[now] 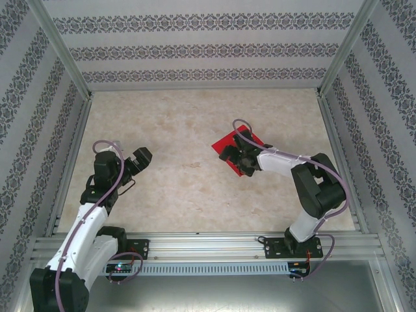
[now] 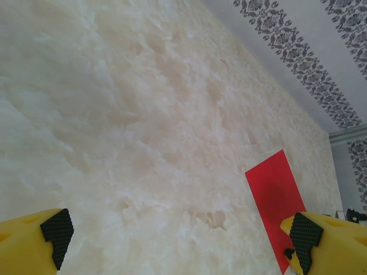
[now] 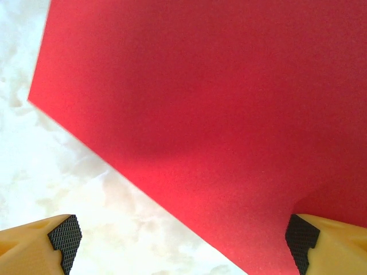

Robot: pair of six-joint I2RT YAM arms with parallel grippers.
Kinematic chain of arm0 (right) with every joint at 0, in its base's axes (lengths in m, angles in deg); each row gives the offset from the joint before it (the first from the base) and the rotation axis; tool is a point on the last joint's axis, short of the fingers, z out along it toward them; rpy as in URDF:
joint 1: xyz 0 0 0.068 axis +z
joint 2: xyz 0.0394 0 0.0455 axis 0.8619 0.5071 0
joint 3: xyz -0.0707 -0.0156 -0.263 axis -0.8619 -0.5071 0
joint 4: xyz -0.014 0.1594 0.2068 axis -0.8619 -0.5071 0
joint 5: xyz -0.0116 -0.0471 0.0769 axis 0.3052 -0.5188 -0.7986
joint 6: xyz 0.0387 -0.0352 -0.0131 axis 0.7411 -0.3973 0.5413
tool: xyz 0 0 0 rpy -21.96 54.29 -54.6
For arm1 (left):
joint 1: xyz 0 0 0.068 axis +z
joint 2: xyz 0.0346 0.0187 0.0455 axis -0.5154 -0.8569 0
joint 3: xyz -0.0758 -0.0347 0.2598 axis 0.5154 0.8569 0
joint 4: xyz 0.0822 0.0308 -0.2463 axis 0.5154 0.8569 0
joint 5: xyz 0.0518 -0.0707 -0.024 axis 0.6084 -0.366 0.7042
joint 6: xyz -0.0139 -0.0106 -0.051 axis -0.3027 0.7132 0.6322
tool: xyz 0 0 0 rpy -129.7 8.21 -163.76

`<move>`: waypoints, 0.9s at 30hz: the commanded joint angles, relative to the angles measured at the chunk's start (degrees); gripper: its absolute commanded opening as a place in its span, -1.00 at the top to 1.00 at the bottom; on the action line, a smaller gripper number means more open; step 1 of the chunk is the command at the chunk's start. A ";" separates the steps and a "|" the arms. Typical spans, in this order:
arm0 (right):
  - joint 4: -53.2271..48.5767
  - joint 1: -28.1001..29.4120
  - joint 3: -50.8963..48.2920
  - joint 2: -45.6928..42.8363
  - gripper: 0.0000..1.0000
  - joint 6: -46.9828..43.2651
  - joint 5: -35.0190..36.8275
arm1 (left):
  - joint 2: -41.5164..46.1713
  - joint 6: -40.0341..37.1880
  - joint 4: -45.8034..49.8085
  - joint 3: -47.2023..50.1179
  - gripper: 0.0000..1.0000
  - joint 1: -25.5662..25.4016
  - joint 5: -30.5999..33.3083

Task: Fold a paper plane with a square sheet of paper (pick it up from the middle)
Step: Move the paper to the center of the table.

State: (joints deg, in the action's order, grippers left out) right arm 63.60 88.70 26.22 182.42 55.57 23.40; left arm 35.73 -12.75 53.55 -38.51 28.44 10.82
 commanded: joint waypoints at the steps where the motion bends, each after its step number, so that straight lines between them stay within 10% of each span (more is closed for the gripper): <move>1: 1.48 5.25 -2.27 1.58 -0.91 9.72 2.64 | 1.27 1.05 -0.82 1.11 -1.00 -0.49 1.65; 11: -1.92 10.85 5.05 -1.18 -0.94 7.86 6.19 | 0.59 1.08 -0.92 0.89 -1.00 -0.43 -0.02; 27: -4.21 -4.86 9.97 1.09 -0.94 -17.16 -7.73 | -4.60 5.94 1.05 0.16 -1.00 -0.49 0.43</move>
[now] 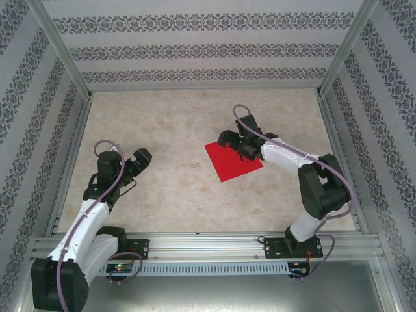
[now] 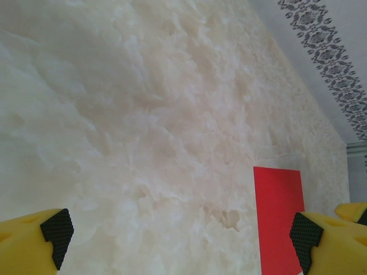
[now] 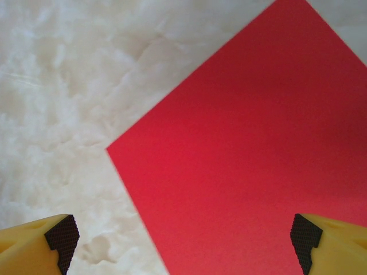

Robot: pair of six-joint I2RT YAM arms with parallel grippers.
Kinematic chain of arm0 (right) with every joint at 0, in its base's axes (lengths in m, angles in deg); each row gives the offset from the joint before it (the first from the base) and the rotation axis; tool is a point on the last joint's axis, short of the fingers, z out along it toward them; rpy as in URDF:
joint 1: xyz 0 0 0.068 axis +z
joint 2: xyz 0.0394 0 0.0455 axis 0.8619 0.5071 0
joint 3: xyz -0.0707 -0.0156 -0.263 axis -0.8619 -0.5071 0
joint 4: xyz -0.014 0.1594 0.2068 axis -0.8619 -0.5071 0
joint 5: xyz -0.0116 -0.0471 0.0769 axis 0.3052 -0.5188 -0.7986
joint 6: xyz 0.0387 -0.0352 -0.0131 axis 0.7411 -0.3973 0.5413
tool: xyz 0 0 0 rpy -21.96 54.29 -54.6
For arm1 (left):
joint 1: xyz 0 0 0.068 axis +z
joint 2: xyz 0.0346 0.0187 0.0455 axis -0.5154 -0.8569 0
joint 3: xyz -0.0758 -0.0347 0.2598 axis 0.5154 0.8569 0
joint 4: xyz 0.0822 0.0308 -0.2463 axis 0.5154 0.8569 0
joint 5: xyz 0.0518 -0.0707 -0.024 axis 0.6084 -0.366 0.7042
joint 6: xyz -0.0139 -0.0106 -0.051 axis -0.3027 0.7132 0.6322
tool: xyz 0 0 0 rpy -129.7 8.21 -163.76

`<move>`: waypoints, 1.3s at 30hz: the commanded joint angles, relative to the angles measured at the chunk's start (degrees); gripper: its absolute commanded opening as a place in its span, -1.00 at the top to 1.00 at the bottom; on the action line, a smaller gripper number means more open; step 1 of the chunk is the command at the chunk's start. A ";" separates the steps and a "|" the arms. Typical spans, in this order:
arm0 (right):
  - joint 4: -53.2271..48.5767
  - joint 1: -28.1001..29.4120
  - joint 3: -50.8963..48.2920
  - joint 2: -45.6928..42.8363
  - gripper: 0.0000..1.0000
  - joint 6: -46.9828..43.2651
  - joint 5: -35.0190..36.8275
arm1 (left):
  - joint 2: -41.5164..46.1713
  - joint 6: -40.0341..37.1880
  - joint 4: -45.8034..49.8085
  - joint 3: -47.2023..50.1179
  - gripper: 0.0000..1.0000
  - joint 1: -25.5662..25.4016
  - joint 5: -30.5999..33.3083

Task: Fold a paper plane with a square sheet of paper (pick it up from the middle)
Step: Move the paper to the center of the table.

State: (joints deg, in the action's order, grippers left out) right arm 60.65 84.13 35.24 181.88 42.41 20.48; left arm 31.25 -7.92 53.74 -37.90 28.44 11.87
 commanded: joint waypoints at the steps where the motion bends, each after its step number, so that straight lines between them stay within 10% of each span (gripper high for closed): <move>1: -0.89 -0.30 0.97 2.20 -0.94 -4.32 -5.67 | -0.11 1.29 0.02 -0.20 -1.00 -0.48 -1.30; 8: -1.13 -0.21 -1.01 5.11 -0.92 -0.78 -4.37 | -0.24 -0.14 -2.55 0.21 -1.00 -0.48 -5.24; 23: 4.62 16.82 -14.09 -1.91 -0.93 40.18 19.56 | -1.82 0.03 -4.65 2.02 -1.00 -1.97 -11.04; 39: -6.74 10.21 -8.74 -10.20 -0.95 2.63 13.18 | -8.49 -3.77 -4.66 -1.86 -1.00 -10.88 -9.34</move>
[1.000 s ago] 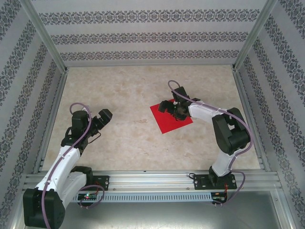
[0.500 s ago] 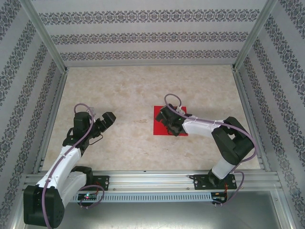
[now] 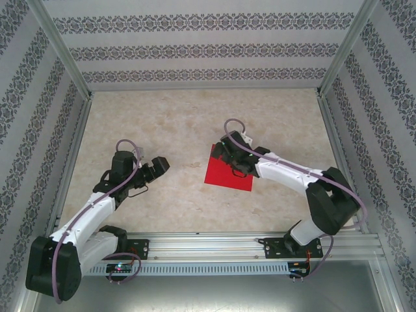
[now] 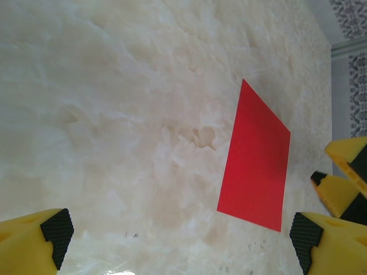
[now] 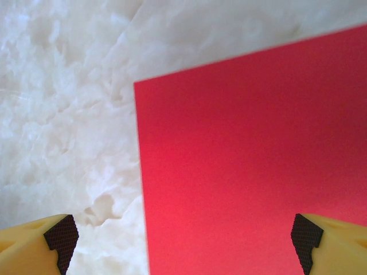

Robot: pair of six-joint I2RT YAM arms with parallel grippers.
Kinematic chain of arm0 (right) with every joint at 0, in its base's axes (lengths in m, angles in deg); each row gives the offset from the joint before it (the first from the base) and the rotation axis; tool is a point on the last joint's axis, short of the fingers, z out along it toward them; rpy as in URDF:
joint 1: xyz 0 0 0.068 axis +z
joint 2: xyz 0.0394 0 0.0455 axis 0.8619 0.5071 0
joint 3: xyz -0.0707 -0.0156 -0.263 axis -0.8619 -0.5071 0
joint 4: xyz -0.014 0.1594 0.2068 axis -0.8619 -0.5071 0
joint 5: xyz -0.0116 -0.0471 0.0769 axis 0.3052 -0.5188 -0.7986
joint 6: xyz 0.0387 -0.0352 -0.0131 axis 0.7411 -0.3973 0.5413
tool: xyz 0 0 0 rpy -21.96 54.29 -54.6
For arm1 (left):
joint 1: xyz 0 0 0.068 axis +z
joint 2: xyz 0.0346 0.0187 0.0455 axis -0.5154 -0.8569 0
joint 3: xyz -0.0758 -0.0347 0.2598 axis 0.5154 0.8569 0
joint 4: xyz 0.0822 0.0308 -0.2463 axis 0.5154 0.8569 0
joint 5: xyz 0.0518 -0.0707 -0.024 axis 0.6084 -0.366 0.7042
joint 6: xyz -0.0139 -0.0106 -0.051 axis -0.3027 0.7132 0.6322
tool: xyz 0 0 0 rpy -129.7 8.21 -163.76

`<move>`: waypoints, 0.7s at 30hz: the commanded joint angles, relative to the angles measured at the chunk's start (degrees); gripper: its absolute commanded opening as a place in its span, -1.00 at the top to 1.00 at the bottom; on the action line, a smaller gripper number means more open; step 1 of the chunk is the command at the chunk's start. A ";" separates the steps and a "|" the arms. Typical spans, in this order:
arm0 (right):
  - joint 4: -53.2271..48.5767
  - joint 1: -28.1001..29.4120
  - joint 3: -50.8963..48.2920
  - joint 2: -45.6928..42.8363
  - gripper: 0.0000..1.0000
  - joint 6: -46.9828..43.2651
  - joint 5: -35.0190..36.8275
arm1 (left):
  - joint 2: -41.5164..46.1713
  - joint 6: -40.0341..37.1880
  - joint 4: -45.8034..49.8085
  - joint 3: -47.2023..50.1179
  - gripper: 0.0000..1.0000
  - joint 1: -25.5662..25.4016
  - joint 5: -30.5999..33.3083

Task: Fold a paper plane with a square sheet of paper (pick it up from the middle)
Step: Move the paper to the center of the table.

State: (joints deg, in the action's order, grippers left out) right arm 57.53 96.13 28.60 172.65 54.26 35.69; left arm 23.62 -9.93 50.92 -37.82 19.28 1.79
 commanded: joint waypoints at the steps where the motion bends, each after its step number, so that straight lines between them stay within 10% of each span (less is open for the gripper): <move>1: -4.73 -2.67 -2.06 -0.73 -0.95 -10.21 -3.13 | -1.51 -1.65 -2.15 -2.17 -1.00 -2.45 1.26; 21: -7.89 0.99 3.89 15.21 -0.92 -27.71 -13.81 | -3.67 -3.73 3.44 -6.37 -1.00 -8.39 8.60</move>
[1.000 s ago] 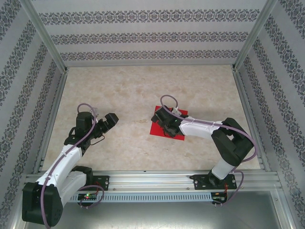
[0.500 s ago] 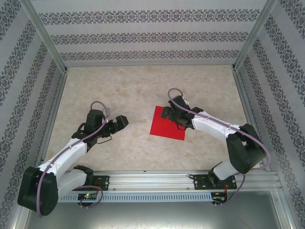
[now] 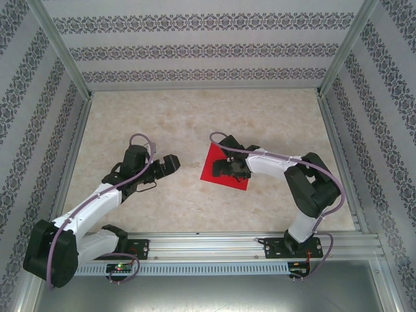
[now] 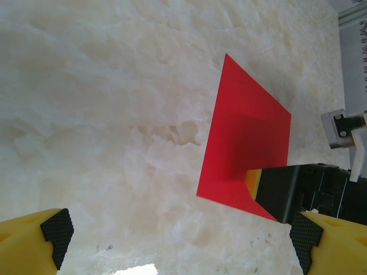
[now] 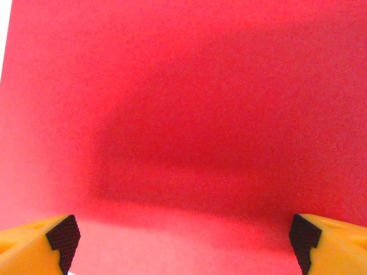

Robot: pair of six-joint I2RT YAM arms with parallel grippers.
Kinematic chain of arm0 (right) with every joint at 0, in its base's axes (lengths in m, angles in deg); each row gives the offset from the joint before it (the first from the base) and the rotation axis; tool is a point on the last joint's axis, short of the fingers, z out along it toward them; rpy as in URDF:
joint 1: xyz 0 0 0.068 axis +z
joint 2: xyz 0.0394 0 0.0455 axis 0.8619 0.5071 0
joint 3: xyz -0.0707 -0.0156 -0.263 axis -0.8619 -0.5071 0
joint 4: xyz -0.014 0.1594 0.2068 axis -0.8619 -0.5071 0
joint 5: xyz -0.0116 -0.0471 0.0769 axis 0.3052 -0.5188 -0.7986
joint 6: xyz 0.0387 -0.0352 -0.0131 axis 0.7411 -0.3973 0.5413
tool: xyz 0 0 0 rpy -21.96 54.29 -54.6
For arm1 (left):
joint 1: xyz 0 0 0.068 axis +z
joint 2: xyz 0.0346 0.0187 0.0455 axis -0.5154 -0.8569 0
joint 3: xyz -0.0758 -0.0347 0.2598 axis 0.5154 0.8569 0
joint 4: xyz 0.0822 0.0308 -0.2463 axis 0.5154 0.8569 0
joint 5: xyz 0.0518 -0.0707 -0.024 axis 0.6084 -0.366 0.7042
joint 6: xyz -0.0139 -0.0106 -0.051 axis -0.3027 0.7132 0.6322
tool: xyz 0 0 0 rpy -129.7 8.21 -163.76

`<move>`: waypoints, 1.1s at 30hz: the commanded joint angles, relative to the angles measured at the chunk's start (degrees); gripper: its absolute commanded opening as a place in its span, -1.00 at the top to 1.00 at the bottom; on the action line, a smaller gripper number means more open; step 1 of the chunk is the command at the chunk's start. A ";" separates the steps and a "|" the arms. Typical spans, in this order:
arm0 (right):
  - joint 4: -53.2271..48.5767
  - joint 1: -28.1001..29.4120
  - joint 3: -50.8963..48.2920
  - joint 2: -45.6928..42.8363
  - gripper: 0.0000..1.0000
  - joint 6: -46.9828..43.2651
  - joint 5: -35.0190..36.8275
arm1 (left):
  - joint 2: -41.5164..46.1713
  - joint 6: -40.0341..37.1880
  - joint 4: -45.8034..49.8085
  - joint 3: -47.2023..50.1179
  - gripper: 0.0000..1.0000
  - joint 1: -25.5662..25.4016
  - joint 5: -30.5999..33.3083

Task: Fold a paper plane with a square sheet of paper (pick it up from the middle)
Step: Move the paper to the center of the table.

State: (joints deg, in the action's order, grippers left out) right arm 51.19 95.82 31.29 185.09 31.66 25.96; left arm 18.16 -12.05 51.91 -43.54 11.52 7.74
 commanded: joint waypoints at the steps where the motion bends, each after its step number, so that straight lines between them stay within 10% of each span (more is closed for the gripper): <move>1: -1.97 1.74 1.75 3.39 -0.91 -6.28 -3.95 | 2.27 -1.72 2.77 -0.54 -1.00 -0.64 3.19; 13: -8.39 2.89 9.15 1.56 -0.88 -8.52 1.26 | 6.41 -3.69 8.81 -1.34 -1.00 -0.63 10.16; 23: 2.36 4.56 17.92 10.86 -0.75 5.60 -9.33 | 10.05 -2.87 12.67 -1.41 -1.00 -0.66 17.12; 33: -0.58 6.83 16.46 15.00 -0.69 0.76 -15.28 | 13.13 -2.26 14.43 -0.95 -1.00 -0.62 17.56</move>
State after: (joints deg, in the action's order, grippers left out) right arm 53.29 101.70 50.24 199.89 34.10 15.47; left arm 29.52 -14.19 64.06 -43.54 11.52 24.35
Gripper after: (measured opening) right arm 0.847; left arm 0.999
